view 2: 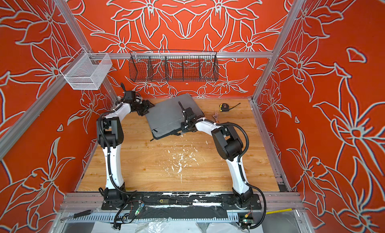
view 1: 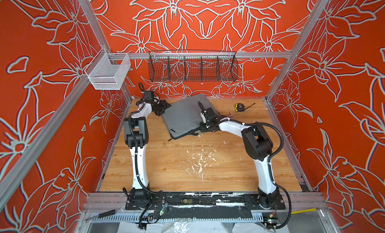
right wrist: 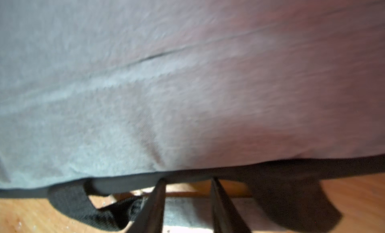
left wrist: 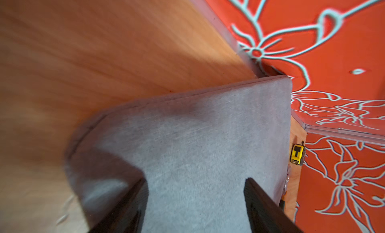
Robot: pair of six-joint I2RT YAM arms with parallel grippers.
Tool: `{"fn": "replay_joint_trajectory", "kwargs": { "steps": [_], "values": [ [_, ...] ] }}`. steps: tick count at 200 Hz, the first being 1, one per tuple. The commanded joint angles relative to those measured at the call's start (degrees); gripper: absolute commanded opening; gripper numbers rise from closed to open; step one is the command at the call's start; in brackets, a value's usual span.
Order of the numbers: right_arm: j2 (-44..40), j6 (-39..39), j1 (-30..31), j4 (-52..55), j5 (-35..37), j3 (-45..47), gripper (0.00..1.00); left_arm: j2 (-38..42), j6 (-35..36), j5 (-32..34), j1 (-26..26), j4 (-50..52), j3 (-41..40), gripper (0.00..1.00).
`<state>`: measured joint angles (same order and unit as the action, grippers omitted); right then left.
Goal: Open the zippered laptop bag and take out the laptop
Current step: Move the zippered laptop bag to the center of the board.
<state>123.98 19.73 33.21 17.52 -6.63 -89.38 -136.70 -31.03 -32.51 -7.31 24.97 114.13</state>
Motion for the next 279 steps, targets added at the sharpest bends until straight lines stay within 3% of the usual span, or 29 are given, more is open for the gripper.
{"fn": "replay_joint_trajectory", "kwargs": {
  "steps": [1, 105, 161, 186, 243, 279],
  "values": [
    [0.90, -1.25, 3.46, 2.00, -0.25, 1.56, 0.35, -1.20, -1.49, -3.68, 1.55, 5.45, 0.11, 0.74],
    [-4.34, 4.33, 19.83, 2.92, 3.11, 10.16, 0.32, 16.33, 4.36, 0.96, 4.81, 4.77, -24.67, 0.76],
    [-5.20, 8.63, 29.01, 5.52, 4.79, 6.07, 0.32, 26.89, 6.39, 2.41, 7.90, 7.61, -34.57, 0.76],
    [-9.48, 10.71, 29.56, 6.66, 5.63, 7.17, 0.33, 34.40, 7.22, 4.79, 8.03, 8.63, -40.19, 0.77],
    [-22.48, 10.22, 27.95, 13.99, 17.00, 9.81, 0.44, 47.51, 6.24, 17.22, 4.56, 14.89, -47.09, 0.86],
    [-26.07, 14.99, 26.00, 14.33, 17.66, 17.77, 0.51, 49.66, 5.85, 16.97, 0.96, 14.84, -53.10, 0.89]
  ]
}}
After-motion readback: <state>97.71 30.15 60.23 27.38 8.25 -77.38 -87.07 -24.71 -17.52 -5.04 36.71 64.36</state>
